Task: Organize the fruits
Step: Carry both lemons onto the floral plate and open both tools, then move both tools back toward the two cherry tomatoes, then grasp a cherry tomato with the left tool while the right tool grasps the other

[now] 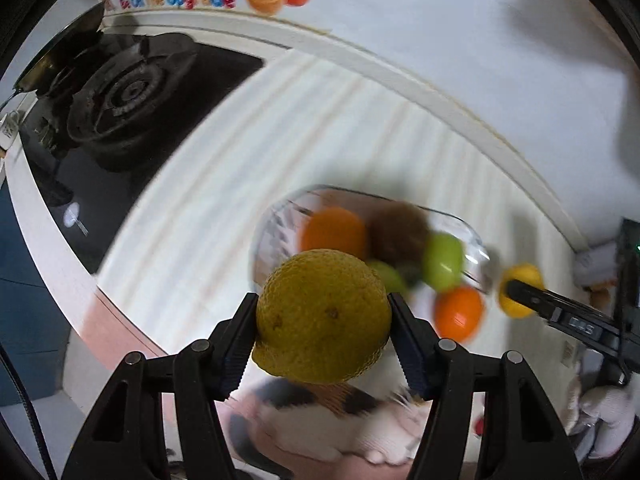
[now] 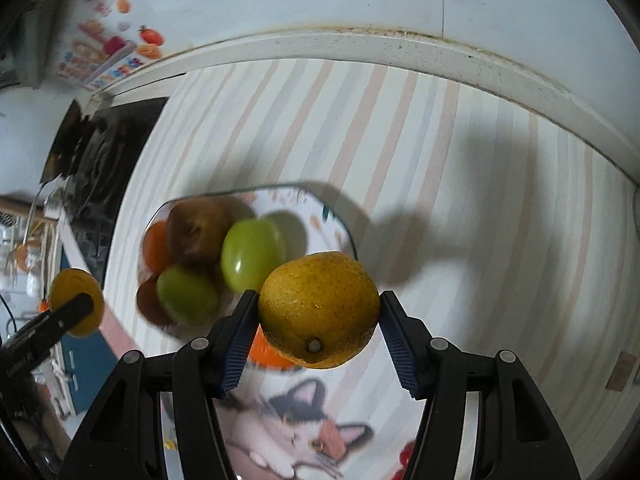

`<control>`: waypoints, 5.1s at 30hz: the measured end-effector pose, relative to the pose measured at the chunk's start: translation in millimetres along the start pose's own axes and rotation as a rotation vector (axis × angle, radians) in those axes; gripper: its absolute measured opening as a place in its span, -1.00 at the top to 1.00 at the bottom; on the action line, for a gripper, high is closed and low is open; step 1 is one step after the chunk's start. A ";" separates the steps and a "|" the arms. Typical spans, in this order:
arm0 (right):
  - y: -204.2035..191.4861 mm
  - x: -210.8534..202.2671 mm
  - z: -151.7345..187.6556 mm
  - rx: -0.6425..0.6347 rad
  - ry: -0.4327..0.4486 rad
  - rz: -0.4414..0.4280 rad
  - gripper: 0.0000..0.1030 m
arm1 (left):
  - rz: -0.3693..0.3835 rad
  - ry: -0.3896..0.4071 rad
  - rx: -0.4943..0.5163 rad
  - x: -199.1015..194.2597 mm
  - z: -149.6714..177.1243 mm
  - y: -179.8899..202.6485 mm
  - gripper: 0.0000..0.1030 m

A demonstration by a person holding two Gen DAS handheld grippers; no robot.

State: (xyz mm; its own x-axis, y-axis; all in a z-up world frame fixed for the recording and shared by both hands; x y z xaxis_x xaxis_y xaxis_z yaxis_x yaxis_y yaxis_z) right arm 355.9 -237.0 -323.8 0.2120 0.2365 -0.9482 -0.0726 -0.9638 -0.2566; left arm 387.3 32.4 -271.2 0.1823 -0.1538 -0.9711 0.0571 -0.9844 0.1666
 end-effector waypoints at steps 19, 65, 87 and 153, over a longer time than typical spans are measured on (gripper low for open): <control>-2.4 34.6 -11.6 0.021 -0.060 0.027 -0.24 | -0.021 -0.173 -0.060 76.4 -33.4 -23.6 -0.19; -76.1 -179.9 122.0 -0.279 0.232 0.144 -0.82 | -0.043 0.327 0.036 -136.4 121.0 43.5 -0.68; -93.8 -294.2 178.3 -0.350 0.381 0.075 -0.82 | 0.005 0.426 0.016 -228.5 191.2 56.3 -0.68; 143.8 -58.4 278.3 0.267 0.007 0.051 0.35 | -0.087 -0.244 0.491 125.5 247.9 232.7 0.54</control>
State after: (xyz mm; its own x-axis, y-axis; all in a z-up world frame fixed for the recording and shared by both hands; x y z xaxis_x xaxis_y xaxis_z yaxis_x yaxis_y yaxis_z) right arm 61.8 -355.1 -357.4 0.2082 0.1867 -0.9601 -0.3371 -0.9078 -0.2496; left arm 180.1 -237.2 -396.6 -0.0387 -0.0277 -0.9989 -0.4135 -0.9096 0.0413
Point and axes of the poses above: each gripper's, at about its wrist camera, not at the fingertips, and x roughly the way its jaws point, y to its right, z to its underside, the point moved 4 cm from there along x, roughly the way its jaws point, and after that the axes turned 14 degrees about -x, right-handed, at the moved point
